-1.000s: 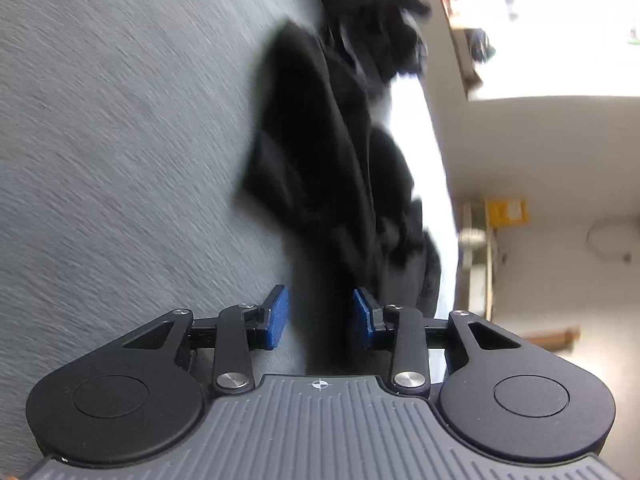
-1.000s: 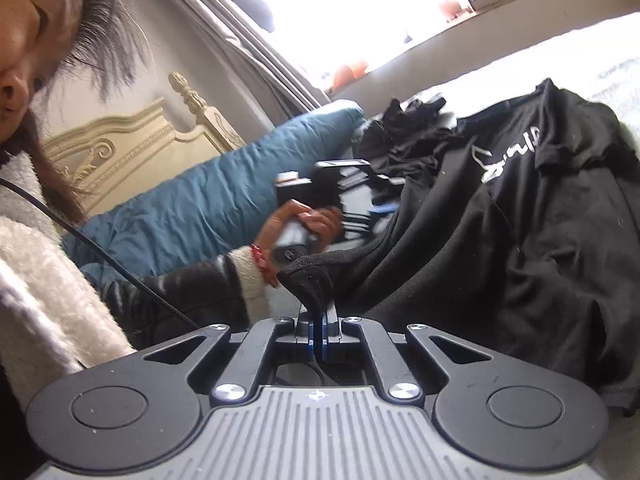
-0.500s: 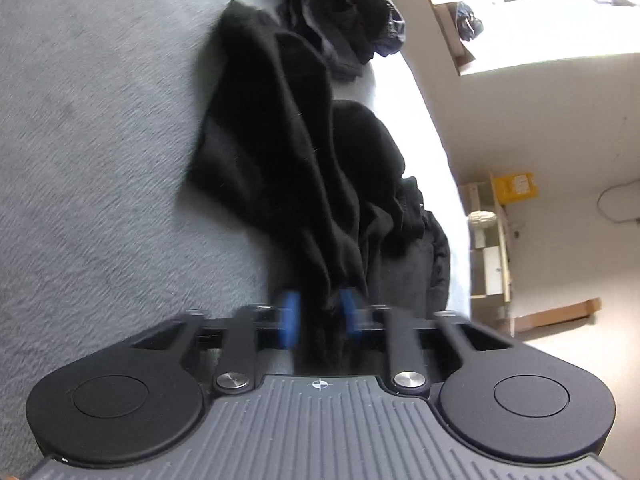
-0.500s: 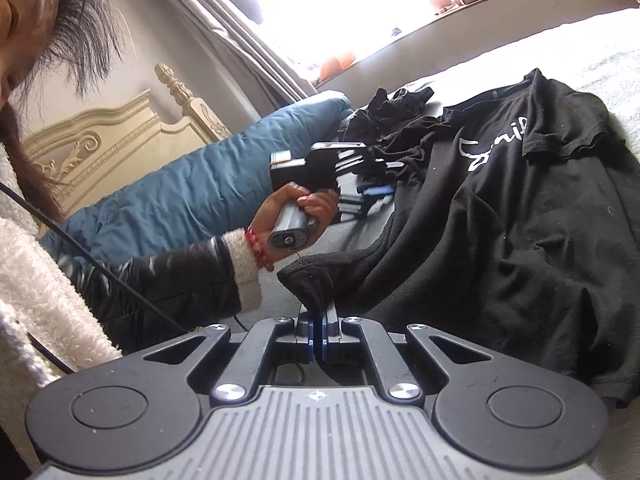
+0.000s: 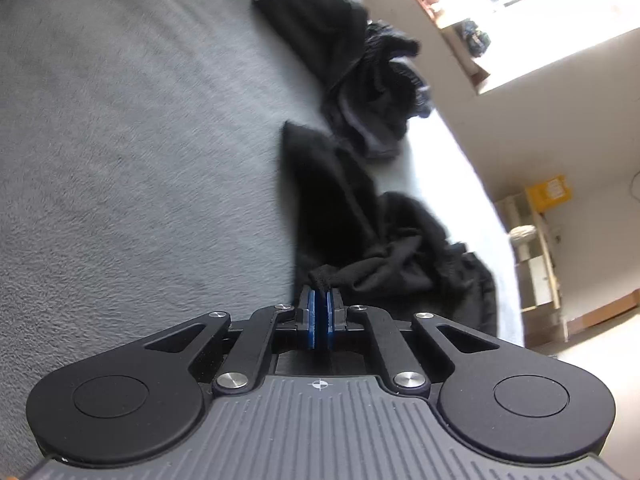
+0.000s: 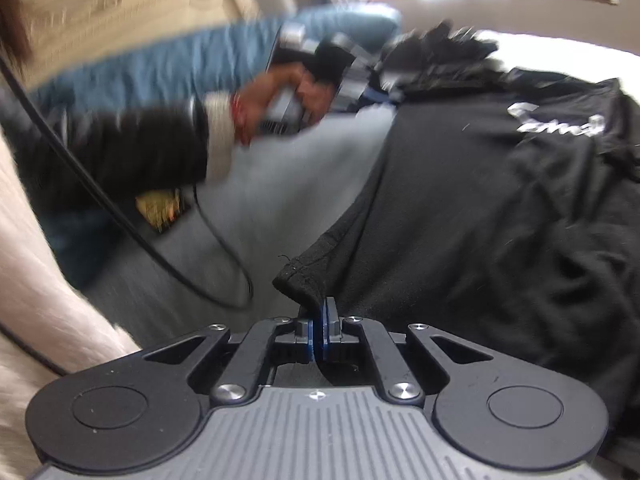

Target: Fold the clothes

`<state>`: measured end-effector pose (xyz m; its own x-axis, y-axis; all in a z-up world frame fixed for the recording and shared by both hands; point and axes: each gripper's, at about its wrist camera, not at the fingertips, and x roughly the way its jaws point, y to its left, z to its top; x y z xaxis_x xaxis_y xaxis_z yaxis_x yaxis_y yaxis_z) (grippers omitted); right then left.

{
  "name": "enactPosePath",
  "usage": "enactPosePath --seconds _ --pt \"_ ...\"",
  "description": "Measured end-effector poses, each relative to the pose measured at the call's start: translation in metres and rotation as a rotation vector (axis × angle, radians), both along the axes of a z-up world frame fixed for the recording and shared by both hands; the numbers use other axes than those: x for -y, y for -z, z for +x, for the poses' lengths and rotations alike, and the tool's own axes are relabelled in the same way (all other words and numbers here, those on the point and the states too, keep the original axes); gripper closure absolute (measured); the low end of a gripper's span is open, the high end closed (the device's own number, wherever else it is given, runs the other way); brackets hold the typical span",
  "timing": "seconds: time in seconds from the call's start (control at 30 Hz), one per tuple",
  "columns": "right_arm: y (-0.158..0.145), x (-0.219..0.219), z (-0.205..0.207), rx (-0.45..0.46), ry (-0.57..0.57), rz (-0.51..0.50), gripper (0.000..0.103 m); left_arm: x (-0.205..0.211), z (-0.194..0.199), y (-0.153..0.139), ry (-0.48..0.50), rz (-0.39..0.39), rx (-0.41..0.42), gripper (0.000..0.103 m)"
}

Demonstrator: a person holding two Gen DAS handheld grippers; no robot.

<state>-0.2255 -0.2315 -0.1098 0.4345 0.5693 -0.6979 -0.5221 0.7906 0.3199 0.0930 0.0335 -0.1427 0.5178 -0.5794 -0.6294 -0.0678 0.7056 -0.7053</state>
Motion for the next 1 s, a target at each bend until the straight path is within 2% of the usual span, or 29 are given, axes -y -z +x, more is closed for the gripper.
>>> enactPosePath --seconds 0.13,0.17,0.2,0.23,0.27,0.4,0.5,0.6,0.73,0.83,1.0 --pt "0.020 -0.028 -0.005 0.005 -0.102 -0.144 0.093 -0.001 0.000 0.000 0.034 0.024 0.017 0.094" --pt "0.022 -0.032 -0.008 0.006 -0.111 -0.152 0.090 -0.001 0.001 -0.002 0.047 0.033 0.019 0.093" --pt "0.022 -0.034 -0.010 0.005 -0.117 -0.148 0.080 -0.002 0.000 -0.004 0.057 0.049 0.023 0.090" --pt "0.022 -0.034 -0.012 0.001 -0.121 -0.135 0.070 -0.004 -0.003 -0.008 0.065 0.072 0.033 0.085" --pt "0.022 -0.034 -0.013 -0.005 -0.126 -0.119 0.067 -0.007 -0.007 -0.012 0.073 0.099 0.046 0.085" --pt "0.021 -0.030 -0.016 -0.040 -0.132 -0.068 0.065 -0.020 -0.030 -0.027 0.123 0.167 0.069 0.080" --pt "0.017 -0.017 -0.018 -0.069 -0.118 0.017 0.064 -0.016 -0.059 -0.035 0.248 0.179 0.060 0.080" --pt "0.008 0.001 -0.022 -0.092 -0.090 0.122 0.065 0.004 -0.101 -0.034 0.417 0.185 0.038 0.080" --pt "-0.004 0.020 -0.032 -0.092 -0.025 0.136 0.065 0.036 -0.157 -0.025 0.623 0.151 -0.011 0.080" --pt "-0.013 0.028 -0.041 -0.066 0.062 0.130 0.065 0.047 -0.178 -0.018 0.675 0.165 -0.016 0.080" --pt "-0.026 0.073 -0.053 0.002 0.324 0.248 0.065 0.060 -0.207 -0.008 0.725 0.187 -0.023 0.081"
